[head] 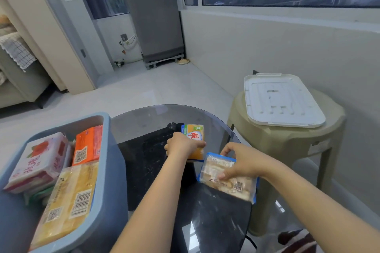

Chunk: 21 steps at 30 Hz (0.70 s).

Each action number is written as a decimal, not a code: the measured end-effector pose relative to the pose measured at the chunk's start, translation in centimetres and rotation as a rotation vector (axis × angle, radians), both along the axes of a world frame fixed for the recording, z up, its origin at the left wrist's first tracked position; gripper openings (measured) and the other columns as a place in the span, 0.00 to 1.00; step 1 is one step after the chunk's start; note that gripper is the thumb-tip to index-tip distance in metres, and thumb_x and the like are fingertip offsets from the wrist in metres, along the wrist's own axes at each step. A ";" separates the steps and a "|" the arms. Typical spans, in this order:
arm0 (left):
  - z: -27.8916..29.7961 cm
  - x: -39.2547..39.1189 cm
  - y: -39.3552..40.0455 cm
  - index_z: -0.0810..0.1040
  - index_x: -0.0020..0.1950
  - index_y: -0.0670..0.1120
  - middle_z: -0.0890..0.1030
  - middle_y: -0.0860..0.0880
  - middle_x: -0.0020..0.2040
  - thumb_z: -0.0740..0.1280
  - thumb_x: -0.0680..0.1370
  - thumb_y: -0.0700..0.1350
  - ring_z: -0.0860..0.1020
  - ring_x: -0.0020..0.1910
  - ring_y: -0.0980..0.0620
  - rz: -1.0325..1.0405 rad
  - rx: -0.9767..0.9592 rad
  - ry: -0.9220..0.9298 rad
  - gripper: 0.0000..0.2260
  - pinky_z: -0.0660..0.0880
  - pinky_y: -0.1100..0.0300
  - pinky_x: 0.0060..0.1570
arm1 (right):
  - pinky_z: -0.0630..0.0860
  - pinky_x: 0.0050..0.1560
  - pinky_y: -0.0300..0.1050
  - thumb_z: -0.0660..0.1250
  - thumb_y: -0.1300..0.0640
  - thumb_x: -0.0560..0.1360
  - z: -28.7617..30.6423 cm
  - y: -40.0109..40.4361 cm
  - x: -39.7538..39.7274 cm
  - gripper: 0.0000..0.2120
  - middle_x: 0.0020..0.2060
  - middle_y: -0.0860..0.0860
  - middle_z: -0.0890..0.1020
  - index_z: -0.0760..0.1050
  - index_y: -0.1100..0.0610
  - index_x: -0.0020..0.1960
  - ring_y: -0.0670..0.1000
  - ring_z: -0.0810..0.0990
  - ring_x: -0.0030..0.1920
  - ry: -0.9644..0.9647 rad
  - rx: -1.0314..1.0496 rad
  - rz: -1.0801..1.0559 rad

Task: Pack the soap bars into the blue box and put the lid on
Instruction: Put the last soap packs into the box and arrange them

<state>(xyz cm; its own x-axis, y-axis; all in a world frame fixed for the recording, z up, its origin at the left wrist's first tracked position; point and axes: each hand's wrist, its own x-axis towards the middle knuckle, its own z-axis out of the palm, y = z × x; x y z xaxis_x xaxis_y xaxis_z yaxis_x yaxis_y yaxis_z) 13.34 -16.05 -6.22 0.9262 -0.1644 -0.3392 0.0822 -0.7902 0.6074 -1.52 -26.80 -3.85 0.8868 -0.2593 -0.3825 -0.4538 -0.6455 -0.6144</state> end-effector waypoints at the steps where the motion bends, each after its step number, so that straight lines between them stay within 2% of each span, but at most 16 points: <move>1: 0.0 -0.1 0.1 0.69 0.65 0.43 0.75 0.43 0.61 0.75 0.61 0.61 0.74 0.60 0.43 -0.006 -0.002 0.022 0.39 0.75 0.50 0.58 | 0.73 0.37 0.36 0.76 0.48 0.64 0.2 -0.2 -0.3 0.25 0.44 0.44 0.77 0.70 0.49 0.57 0.44 0.78 0.41 -0.011 0.012 -0.020; 5: -0.7 -0.5 0.8 0.72 0.60 0.44 0.77 0.44 0.58 0.75 0.46 0.63 0.76 0.57 0.43 0.009 -0.095 0.075 0.46 0.76 0.48 0.57 | 0.71 0.36 0.33 0.75 0.53 0.66 0.6 -1.2 -1.3 0.22 0.40 0.43 0.78 0.73 0.53 0.58 0.42 0.78 0.39 -0.034 0.057 -0.081; 7: -1.1 -0.5 1.1 0.72 0.60 0.46 0.77 0.45 0.58 0.74 0.44 0.64 0.75 0.57 0.43 0.014 -0.117 0.068 0.47 0.76 0.48 0.57 | 0.72 0.36 0.33 0.76 0.54 0.66 0.7 -1.6 -1.7 0.22 0.40 0.43 0.78 0.74 0.53 0.58 0.42 0.78 0.39 -0.041 0.070 -0.106; 9: -0.9 -1.1 1.5 0.70 0.62 0.48 0.75 0.45 0.60 0.75 0.48 0.63 0.74 0.59 0.44 0.005 -0.120 0.058 0.46 0.75 0.48 0.58 | 0.74 0.36 0.35 0.76 0.54 0.66 0.8 -2.1 -2.2 0.22 0.41 0.45 0.80 0.74 0.53 0.57 0.44 0.80 0.39 -0.055 0.095 -0.147; 12: -0.2 -2.3 2.2 0.64 0.67 0.46 0.71 0.43 0.63 0.78 0.59 0.57 0.72 0.61 0.43 0.001 -0.133 0.019 0.41 0.74 0.48 0.60 | 0.77 0.39 0.39 0.77 0.54 0.64 0.8 -2.8 -3.1 0.22 0.44 0.49 0.83 0.74 0.52 0.55 0.47 0.83 0.40 -0.094 0.132 -0.232; 16: 0.3 -3.9 3.1 0.61 0.62 0.47 0.74 0.48 0.54 0.78 0.65 0.49 0.76 0.52 0.47 -0.084 -0.190 -0.036 0.34 0.78 0.52 0.52 | 0.80 0.45 0.45 0.77 0.52 0.64 0.9 -3.0 -4.2 0.21 0.46 0.49 0.83 0.74 0.51 0.54 0.49 0.83 0.43 -0.149 0.149 -0.310; 18: 0.4 -4.8 4.0 0.61 0.62 0.49 0.74 0.47 0.56 0.78 0.65 0.46 0.77 0.50 0.48 -0.054 -0.319 0.032 0.33 0.79 0.53 0.45 | 0.81 0.47 0.47 0.77 0.52 0.65 0.9 -2.8 -4.5 0.20 0.47 0.50 0.83 0.75 0.52 0.53 0.49 0.83 0.43 -0.159 0.163 -0.332; 21: 0.5 -6.4 5.4 0.61 0.70 0.49 0.74 0.48 0.58 0.78 0.66 0.43 0.77 0.52 0.47 0.067 -0.552 0.111 0.38 0.79 0.54 0.41 | 0.81 0.47 0.48 0.77 0.52 0.64 1.1 -2.3 -4.6 0.22 0.47 0.50 0.83 0.75 0.54 0.55 0.50 0.83 0.44 -0.180 0.200 -0.350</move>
